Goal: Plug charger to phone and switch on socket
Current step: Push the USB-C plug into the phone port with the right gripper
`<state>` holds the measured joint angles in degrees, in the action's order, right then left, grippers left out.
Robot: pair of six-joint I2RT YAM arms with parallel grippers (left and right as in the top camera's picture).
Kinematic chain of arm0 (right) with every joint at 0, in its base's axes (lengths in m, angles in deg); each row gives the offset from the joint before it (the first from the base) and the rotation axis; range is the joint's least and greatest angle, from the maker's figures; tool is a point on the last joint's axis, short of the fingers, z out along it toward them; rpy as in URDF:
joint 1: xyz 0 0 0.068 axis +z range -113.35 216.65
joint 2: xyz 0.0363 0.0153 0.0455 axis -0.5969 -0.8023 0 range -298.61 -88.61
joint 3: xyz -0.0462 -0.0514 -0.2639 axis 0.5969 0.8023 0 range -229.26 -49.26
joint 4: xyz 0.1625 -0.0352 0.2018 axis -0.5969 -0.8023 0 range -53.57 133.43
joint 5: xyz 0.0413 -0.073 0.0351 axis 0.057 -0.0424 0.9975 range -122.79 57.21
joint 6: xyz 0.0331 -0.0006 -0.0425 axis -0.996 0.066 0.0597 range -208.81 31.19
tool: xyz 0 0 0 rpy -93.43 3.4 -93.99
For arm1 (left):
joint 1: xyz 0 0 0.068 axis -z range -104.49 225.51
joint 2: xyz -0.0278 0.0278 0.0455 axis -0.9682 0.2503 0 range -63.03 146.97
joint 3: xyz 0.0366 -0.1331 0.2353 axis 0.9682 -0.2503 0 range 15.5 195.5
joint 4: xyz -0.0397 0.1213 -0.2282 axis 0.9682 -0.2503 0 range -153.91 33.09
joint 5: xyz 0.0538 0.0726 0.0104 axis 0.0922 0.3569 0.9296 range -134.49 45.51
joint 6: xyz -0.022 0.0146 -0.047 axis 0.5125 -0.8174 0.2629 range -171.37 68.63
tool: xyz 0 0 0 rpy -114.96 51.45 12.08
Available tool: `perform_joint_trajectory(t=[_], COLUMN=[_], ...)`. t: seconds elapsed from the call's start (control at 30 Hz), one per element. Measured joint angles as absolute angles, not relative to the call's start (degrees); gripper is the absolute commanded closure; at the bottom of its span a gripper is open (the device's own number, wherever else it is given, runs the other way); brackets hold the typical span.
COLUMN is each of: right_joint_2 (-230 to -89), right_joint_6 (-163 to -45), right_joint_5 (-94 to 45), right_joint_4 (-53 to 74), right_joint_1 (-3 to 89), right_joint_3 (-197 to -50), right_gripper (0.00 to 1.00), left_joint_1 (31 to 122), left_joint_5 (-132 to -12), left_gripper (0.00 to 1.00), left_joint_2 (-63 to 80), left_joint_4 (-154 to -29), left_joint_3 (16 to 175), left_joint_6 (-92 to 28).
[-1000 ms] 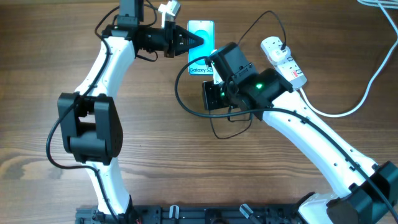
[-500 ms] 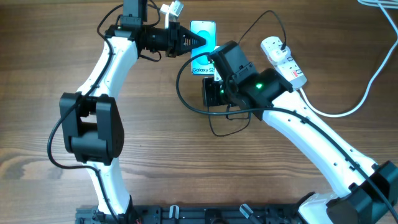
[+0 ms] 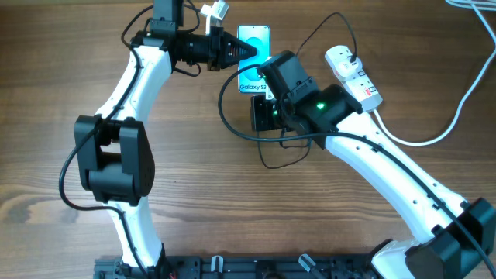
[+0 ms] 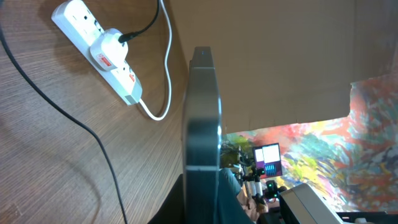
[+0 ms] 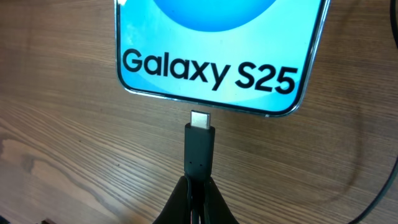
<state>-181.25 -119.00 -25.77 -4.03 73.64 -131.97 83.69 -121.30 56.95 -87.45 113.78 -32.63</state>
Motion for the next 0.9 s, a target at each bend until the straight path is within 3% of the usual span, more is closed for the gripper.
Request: perform_joint_trajectory(t=[0.9], right_joint_2=[-181.3], right_joint_6=[-118.1], right_joint_5=[-26.6], right_joint_4=[-3.2], right_joint_1=[73.9], right_joint_3=[-132.0], right_gripper=[0.95], left_joint_1=[83.7], left_joint_5=[-121.9], left_gripper=[0.96], left_joint_2=[57.0], left_joint_4=[-87.5], left_joint_3=[113.8], left_joint_6=[-32.6])
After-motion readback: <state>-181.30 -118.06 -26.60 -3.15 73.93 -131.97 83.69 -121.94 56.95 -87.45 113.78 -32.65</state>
